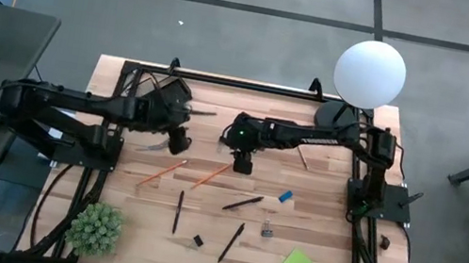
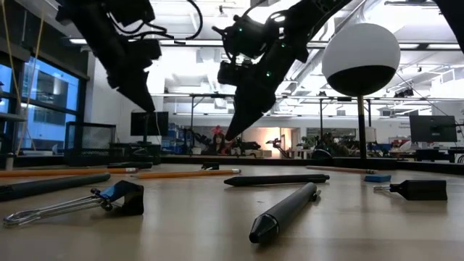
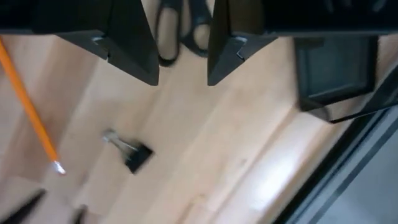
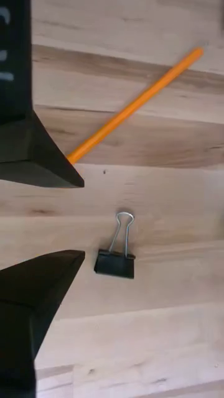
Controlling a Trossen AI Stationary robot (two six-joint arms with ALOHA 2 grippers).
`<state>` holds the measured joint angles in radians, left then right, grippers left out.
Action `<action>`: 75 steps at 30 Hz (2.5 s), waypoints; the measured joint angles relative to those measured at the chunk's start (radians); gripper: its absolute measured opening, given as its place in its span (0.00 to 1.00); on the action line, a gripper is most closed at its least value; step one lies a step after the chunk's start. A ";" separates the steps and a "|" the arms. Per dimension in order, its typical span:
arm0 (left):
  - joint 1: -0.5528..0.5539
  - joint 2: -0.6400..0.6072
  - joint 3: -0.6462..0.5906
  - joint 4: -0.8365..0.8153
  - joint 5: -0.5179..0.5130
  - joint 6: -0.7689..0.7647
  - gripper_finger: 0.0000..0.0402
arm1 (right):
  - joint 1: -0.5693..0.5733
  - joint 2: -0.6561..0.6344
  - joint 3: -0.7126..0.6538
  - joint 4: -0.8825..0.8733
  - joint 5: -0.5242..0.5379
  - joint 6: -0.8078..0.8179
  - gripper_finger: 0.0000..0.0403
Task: Pick and place office supplies into organizer
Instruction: Put the black scissors into the black desk organizer
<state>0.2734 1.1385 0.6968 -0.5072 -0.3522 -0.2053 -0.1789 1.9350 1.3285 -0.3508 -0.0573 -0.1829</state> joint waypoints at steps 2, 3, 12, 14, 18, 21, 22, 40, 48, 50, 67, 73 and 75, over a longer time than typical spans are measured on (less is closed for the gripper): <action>-0.024 0.000 -0.020 0.001 0.002 0.005 0.29 | -0.004 0.000 0.000 0.001 -0.022 0.015 0.41; -0.029 0.000 -0.029 0.000 0.004 0.008 0.28 | -0.005 0.000 0.000 0.004 -0.029 0.023 0.41; 0.011 0.068 -0.074 0.056 0.022 -0.061 0.31 | 0.026 0.000 0.000 0.049 -0.034 0.021 0.41; 0.010 0.094 -0.076 0.062 0.054 -0.035 0.31 | 0.030 0.000 0.000 0.052 -0.036 0.021 0.41; 0.008 0.141 -0.074 0.103 0.167 -0.002 0.26 | 0.031 0.000 0.000 0.034 -0.045 0.018 0.41; 0.008 0.161 -0.074 0.111 0.181 0.006 0.23 | 0.031 0.000 0.000 0.029 -0.063 0.010 0.41; 0.008 0.170 -0.074 0.110 0.179 0.015 0.22 | 0.031 0.000 0.000 0.025 -0.065 0.003 0.41; 0.009 0.354 -0.074 0.191 0.072 0.014 0.21 | 0.031 0.000 0.000 0.018 -0.065 -0.020 0.41; 0.009 0.385 -0.073 0.220 0.101 0.001 0.21 | 0.032 0.000 0.000 0.018 -0.065 -0.018 0.41; 0.009 0.401 -0.070 0.224 0.090 -0.007 0.21 | 0.032 0.000 0.000 0.018 -0.066 -0.017 0.41; 0.009 0.397 -0.074 0.249 0.046 0.030 0.03 | 0.036 0.000 0.000 0.018 -0.069 -0.001 0.41; 0.009 0.379 -0.062 0.248 0.050 0.030 0.01 | 0.053 0.000 0.000 0.010 -0.128 0.007 0.41; 0.009 0.366 -0.046 0.234 0.049 0.038 0.01 | 0.059 0.000 0.000 0.002 -0.127 0.006 0.41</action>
<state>0.2829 1.5047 0.6510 -0.2729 -0.3027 -0.1669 -0.1198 1.9347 1.3285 -0.3489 -0.1843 -0.1764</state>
